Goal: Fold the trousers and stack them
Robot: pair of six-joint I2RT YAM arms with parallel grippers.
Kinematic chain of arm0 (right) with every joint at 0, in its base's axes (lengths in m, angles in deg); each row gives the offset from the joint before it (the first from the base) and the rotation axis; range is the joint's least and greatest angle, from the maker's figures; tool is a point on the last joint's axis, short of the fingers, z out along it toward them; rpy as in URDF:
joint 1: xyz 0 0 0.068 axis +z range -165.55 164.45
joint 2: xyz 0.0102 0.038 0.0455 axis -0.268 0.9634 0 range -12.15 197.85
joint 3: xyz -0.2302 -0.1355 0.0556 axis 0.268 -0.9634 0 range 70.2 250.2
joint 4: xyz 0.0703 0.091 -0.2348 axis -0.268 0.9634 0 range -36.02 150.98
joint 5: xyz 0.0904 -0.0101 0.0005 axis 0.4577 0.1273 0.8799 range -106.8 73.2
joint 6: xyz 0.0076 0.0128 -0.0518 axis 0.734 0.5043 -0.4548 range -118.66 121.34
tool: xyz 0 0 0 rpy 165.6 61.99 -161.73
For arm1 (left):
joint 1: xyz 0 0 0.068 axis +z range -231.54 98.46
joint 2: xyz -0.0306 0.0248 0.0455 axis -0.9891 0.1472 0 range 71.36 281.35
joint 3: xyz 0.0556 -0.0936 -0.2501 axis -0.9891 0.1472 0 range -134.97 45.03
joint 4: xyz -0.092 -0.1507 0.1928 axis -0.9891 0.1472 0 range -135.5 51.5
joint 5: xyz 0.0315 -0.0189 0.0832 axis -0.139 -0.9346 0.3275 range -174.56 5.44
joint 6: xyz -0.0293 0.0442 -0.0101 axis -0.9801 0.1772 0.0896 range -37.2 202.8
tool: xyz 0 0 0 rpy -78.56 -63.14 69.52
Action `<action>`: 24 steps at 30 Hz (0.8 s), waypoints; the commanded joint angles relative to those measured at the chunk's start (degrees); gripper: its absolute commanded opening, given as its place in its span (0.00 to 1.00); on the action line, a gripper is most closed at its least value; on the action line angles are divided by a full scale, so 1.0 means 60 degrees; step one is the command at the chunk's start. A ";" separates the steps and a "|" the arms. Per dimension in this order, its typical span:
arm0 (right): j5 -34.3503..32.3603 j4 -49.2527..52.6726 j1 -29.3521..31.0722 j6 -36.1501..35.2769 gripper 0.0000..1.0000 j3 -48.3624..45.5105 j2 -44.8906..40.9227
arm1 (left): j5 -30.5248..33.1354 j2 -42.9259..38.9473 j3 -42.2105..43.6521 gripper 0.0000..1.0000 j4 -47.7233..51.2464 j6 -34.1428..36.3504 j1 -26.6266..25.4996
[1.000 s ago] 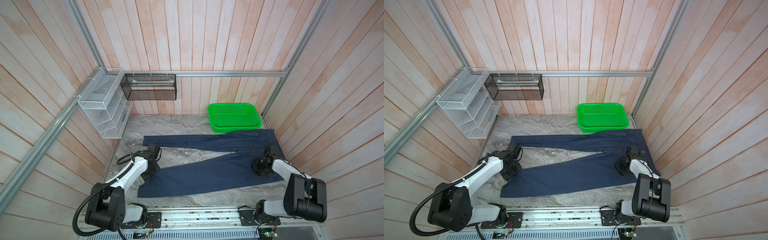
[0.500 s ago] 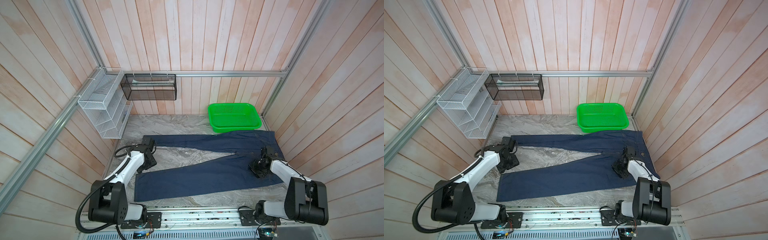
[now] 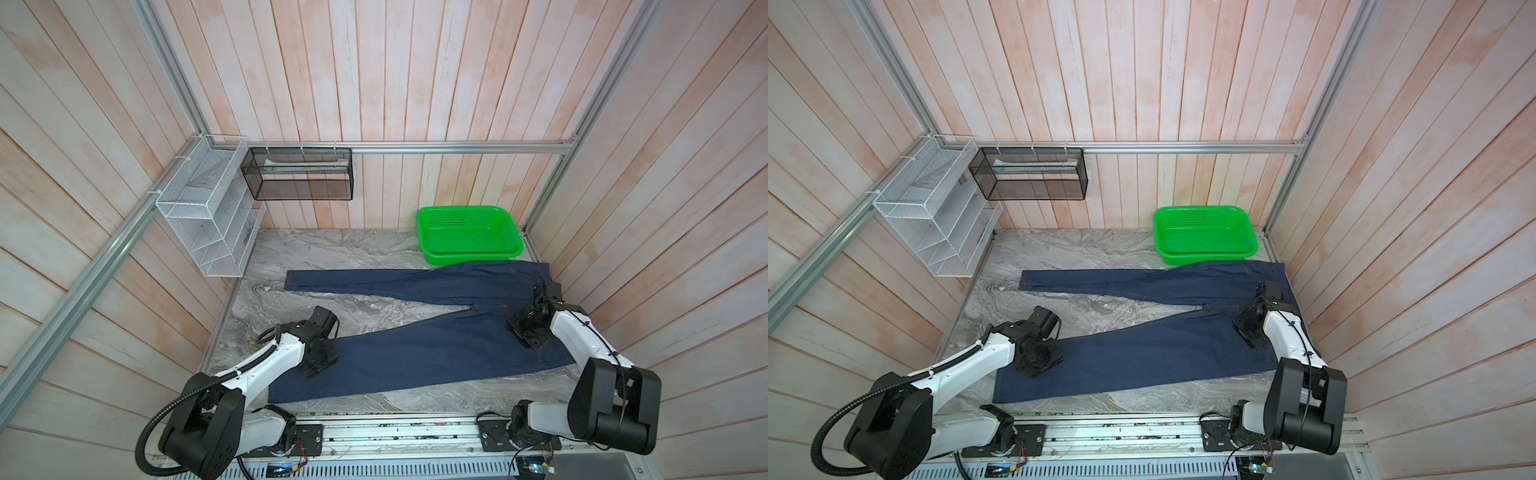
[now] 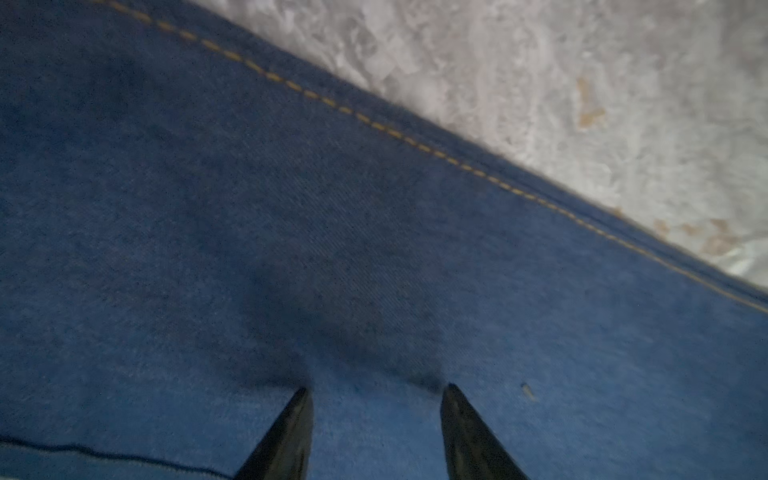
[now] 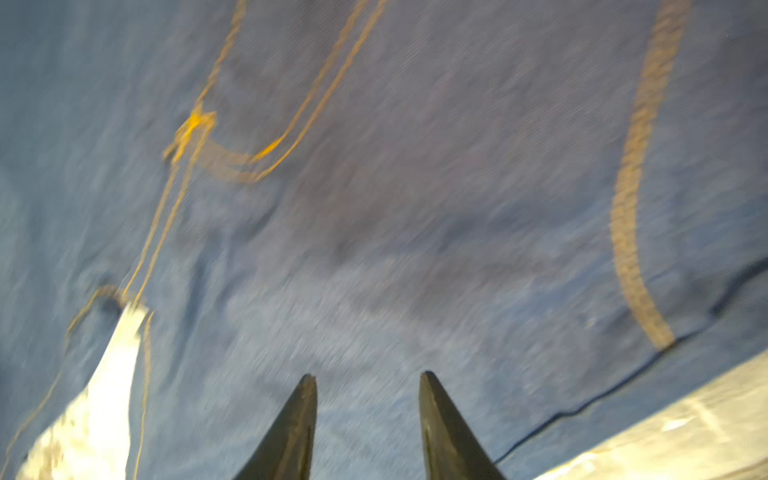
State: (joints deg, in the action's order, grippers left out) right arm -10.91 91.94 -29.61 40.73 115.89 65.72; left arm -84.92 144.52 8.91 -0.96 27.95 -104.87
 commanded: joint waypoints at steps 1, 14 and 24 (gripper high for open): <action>-0.0130 -0.0133 -0.0645 -0.0251 0.42 0.0228 0.0409 | 0.0009 -0.0054 0.0390 0.53 -0.0592 0.0083 0.0880; 0.0676 -0.0928 -0.1530 0.0866 0.42 -0.0388 0.0506 | 0.0456 0.0784 0.0468 0.56 -0.1148 0.1411 0.3698; 0.0482 -0.0811 -0.1736 0.1628 0.42 -0.2256 -0.0061 | 0.0469 0.0828 0.0209 0.59 -0.1206 0.1788 0.5063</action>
State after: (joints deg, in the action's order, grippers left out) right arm -6.48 83.17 -39.18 47.73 107.26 66.13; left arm -84.88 147.32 8.84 -9.68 36.91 -76.04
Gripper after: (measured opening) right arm 0.422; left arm 0.586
